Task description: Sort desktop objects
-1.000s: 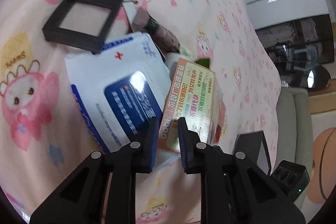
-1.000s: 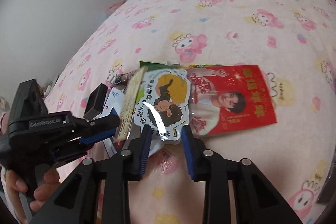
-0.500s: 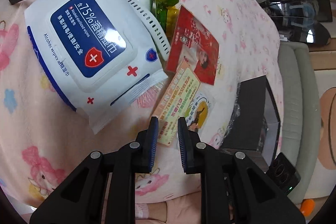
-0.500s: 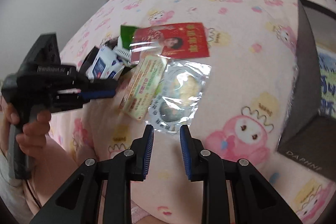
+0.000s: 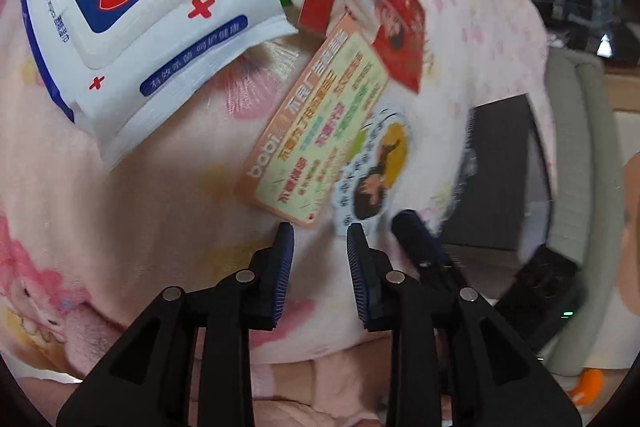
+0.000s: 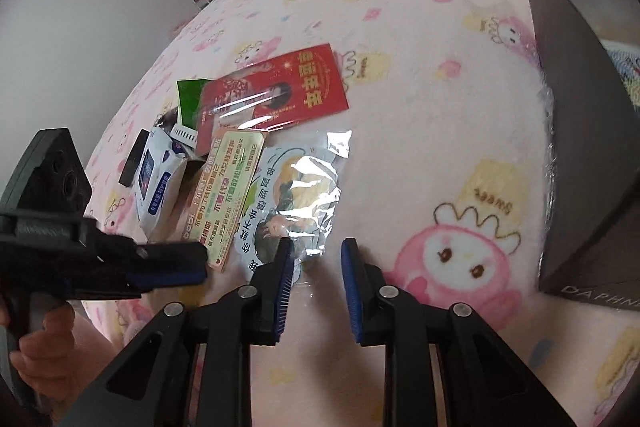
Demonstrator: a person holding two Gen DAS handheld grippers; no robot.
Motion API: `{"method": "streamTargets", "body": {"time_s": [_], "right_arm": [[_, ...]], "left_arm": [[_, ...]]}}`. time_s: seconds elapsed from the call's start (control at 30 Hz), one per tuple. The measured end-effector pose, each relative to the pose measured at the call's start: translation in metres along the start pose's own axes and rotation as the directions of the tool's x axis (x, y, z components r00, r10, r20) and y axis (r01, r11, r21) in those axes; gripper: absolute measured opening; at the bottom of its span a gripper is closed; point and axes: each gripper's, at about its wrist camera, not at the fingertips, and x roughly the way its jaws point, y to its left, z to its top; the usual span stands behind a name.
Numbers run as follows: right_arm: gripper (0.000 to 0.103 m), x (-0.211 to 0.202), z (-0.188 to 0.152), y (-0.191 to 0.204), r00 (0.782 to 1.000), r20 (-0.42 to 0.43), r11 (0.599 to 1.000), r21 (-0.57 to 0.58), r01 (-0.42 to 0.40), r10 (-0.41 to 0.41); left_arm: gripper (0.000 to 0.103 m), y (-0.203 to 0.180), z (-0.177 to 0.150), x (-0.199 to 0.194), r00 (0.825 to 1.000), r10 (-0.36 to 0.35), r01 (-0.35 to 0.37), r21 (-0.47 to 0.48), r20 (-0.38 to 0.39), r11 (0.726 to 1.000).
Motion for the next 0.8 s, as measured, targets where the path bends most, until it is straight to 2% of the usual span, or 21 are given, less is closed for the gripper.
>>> {"method": "streamTargets", "body": {"time_s": [0.1,0.2,0.27,0.37,0.4,0.5,0.6,0.63,0.73,0.8], "right_arm": [[0.02,0.002,-0.002,-0.002,1.0,-0.014,1.0,0.019,-0.021,0.021],[0.019,0.007,-0.007,0.002,0.995,-0.057,0.997,0.026,-0.075,0.077],[0.014,0.002,-0.013,0.014,0.992,-0.056,0.993,-0.007,-0.114,0.114],[0.013,-0.008,-0.02,0.035,0.981,-0.064,0.979,-0.082,-0.186,0.181],[0.013,-0.013,-0.02,0.037,0.985,-0.043,0.981,-0.093,-0.171,0.168],[0.013,-0.025,-0.017,0.039,0.992,0.02,0.986,-0.117,-0.12,0.123],[0.013,-0.023,-0.012,0.018,0.998,0.069,0.998,-0.064,0.014,-0.01],[0.013,-0.017,-0.011,0.011,0.998,0.056,0.999,-0.037,0.036,-0.034],[0.013,-0.001,-0.004,-0.008,1.0,0.009,0.998,0.058,0.013,-0.014],[0.013,-0.002,0.009,-0.012,0.999,0.037,0.996,0.089,0.014,-0.017]], "left_arm": [[0.026,0.001,0.0,0.003,0.999,0.036,-0.036,-0.005,0.015,0.999],[0.025,0.013,0.004,0.0,1.0,-0.004,0.006,-0.066,0.028,0.998],[0.019,0.019,0.005,-0.009,0.997,-0.02,0.027,-0.093,0.072,0.995],[0.019,0.024,0.005,-0.027,0.987,-0.022,0.038,-0.1,0.161,0.994],[0.019,0.025,0.004,-0.031,0.984,-0.02,0.039,-0.101,0.176,0.994],[0.019,0.026,0.004,-0.025,0.99,-0.022,0.037,-0.107,0.139,0.994],[0.02,0.019,0.005,-0.01,0.996,-0.03,0.037,-0.087,0.085,0.996],[0.02,0.015,0.004,-0.004,0.997,-0.036,0.041,-0.074,0.063,0.996],[0.02,0.007,0.002,0.011,0.997,-0.071,0.071,-0.049,-0.007,0.996],[0.02,0.007,0.002,0.015,0.996,-0.084,0.082,-0.06,-0.02,0.995]]}}
